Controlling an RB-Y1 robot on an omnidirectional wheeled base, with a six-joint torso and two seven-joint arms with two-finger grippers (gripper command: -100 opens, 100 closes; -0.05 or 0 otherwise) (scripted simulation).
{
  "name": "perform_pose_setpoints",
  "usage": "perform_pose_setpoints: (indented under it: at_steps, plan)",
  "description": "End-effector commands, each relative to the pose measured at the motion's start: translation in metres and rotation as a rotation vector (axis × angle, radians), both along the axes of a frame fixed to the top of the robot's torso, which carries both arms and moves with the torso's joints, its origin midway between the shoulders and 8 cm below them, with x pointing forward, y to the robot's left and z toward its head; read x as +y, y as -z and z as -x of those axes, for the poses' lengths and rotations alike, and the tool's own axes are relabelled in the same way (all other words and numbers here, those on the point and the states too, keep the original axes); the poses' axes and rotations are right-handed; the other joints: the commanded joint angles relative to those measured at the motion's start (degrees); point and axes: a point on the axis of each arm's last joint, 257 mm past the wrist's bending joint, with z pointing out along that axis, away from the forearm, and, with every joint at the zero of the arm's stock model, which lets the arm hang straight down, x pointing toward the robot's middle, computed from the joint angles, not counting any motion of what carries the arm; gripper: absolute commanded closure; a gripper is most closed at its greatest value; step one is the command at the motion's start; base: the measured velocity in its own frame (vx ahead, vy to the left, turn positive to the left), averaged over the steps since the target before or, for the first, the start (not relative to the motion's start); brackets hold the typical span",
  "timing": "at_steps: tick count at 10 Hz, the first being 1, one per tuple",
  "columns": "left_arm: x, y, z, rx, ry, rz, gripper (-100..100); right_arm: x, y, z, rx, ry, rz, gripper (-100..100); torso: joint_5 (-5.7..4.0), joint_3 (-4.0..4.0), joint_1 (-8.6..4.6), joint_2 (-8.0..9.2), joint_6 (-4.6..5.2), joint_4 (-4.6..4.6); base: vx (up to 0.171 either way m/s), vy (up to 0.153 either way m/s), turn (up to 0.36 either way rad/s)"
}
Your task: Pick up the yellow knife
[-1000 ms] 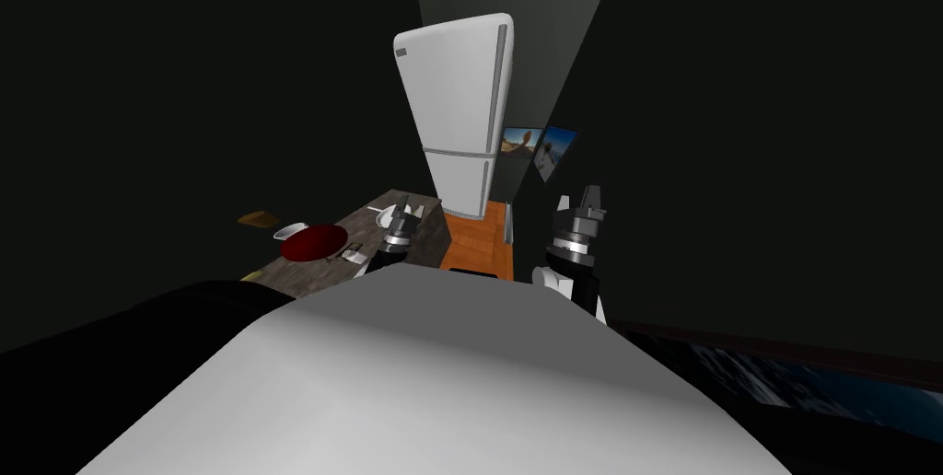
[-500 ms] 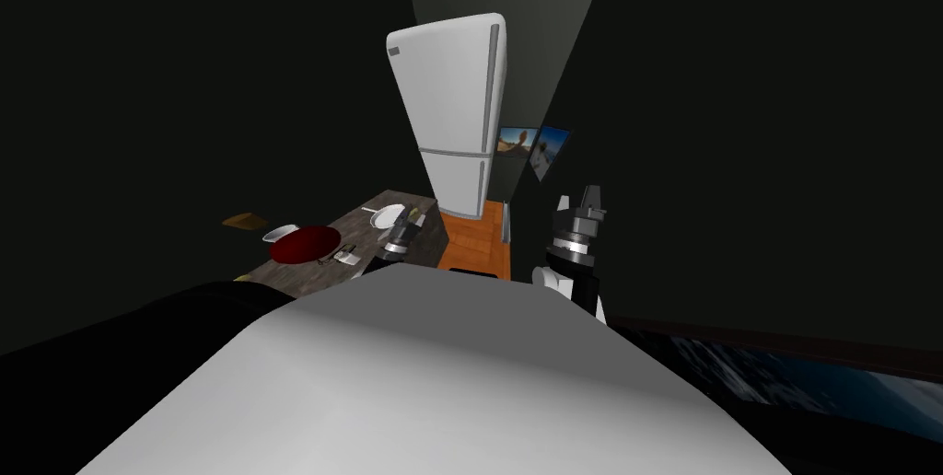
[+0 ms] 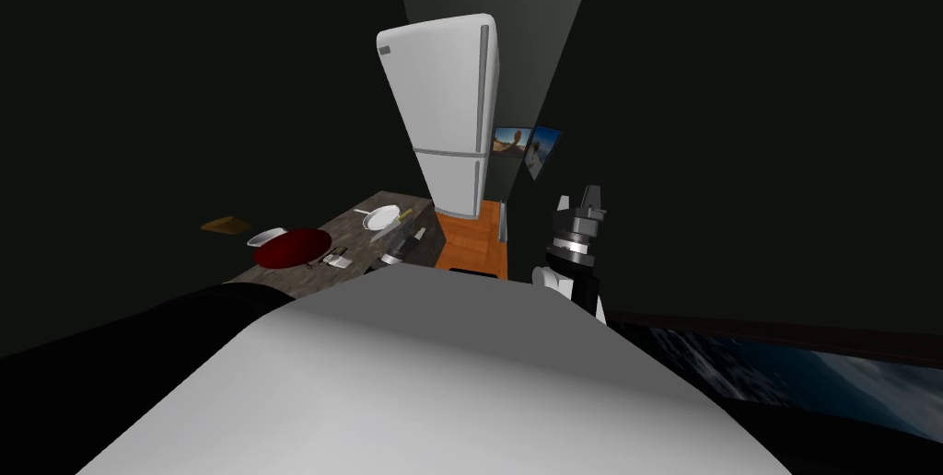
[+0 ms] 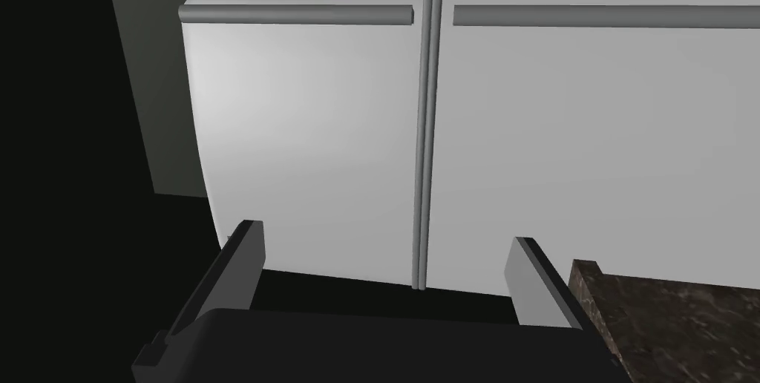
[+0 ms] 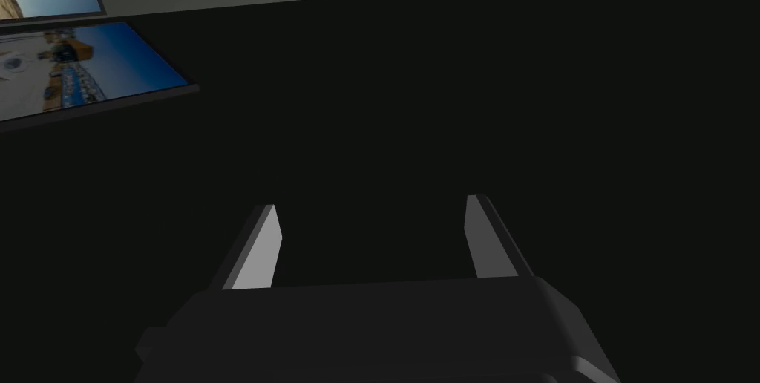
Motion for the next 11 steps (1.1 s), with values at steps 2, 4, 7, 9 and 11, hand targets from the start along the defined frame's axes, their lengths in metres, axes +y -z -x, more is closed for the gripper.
perform_pose_setpoints:
  at_steps: [2, 4, 7, 9, 11]
  plan:
    - [0.009, 0.029, 0.021, 0.098, 0.023, -0.021, -100, 0.000, 0.000, 0.000, 0.000, 0.000, 0.000, 0, -0.01, 0.00, 0.03, -0.01, 0.00, 0.00, 0.005, -0.054, -0.059]
    - [0.015, 0.052, 0.039, 0.175, 0.043, -0.042, -100, 0.000, 0.000, 0.000, 0.000, 0.000, 0.000, 0, 0.00, -0.01, 0.07, -0.02, -0.01, 0.00, 0.010, -0.042, -0.055]
    - [0.021, 0.076, 0.061, 0.265, 0.090, -0.088, -100, 0.000, 0.000, 0.000, 0.000, 0.000, 0.000, 0, 0.01, -0.01, 0.07, -0.03, 0.00, 0.00, 0.010, -0.037, -0.049]
    - [0.029, 0.095, 0.082, 0.336, 0.098, -0.102, -100, 0.000, 0.000, 0.000, 0.000, 0.000, 0.000, 0, 0.03, 0.00, 0.16, -0.01, -0.01, 0.00, 0.005, -0.016, -0.049]
    - [0.039, 0.115, 0.106, 0.418, 0.118, -0.129, -100, 0.000, 0.000, 0.000, 0.000, 0.000, 0.000, 0, 0.02, 0.00, 0.15, -0.01, -0.01, 0.00, 0.009, -0.025, -0.067]
